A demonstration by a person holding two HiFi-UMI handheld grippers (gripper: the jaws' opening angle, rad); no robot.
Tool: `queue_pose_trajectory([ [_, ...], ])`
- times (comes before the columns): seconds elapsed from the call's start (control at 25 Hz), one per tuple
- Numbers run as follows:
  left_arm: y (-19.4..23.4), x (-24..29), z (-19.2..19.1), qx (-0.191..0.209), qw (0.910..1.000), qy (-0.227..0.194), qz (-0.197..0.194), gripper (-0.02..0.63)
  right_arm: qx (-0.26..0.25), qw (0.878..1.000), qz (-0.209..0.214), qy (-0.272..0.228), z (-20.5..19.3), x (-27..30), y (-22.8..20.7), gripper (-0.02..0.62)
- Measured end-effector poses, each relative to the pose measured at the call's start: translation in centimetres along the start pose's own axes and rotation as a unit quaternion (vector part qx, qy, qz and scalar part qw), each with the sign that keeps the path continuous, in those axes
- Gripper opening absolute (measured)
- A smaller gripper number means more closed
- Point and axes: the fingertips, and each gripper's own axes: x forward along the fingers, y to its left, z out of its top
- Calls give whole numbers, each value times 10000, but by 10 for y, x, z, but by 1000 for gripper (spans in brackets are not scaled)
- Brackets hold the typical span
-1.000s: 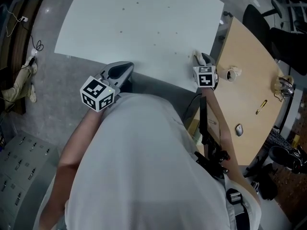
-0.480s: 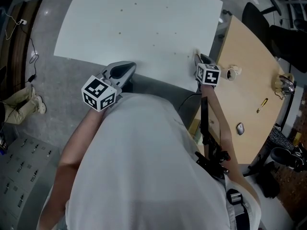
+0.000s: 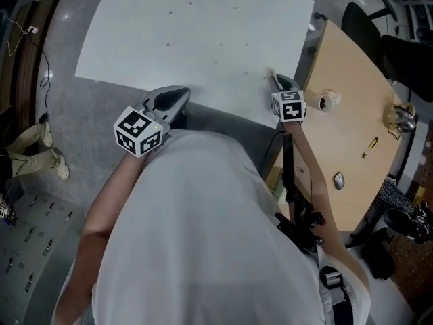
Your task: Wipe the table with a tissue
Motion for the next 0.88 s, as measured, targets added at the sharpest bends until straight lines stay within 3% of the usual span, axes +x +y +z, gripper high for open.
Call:
queue_pose_trajectory([
  [0.56, -7, 6, -1, 87, 9998, 55, -140, 6, -689, 9955, 602, 250, -2, -3, 44, 58],
  [0.76, -9, 9, -1, 102, 9997, 60, -196, 6, -819, 9906, 1076, 199, -7, -9, 69, 58],
  [0.88, -11, 11, -2, 115, 9996, 64, -246, 6, -845, 9834, 1588, 249, -13, -15, 92, 58],
])
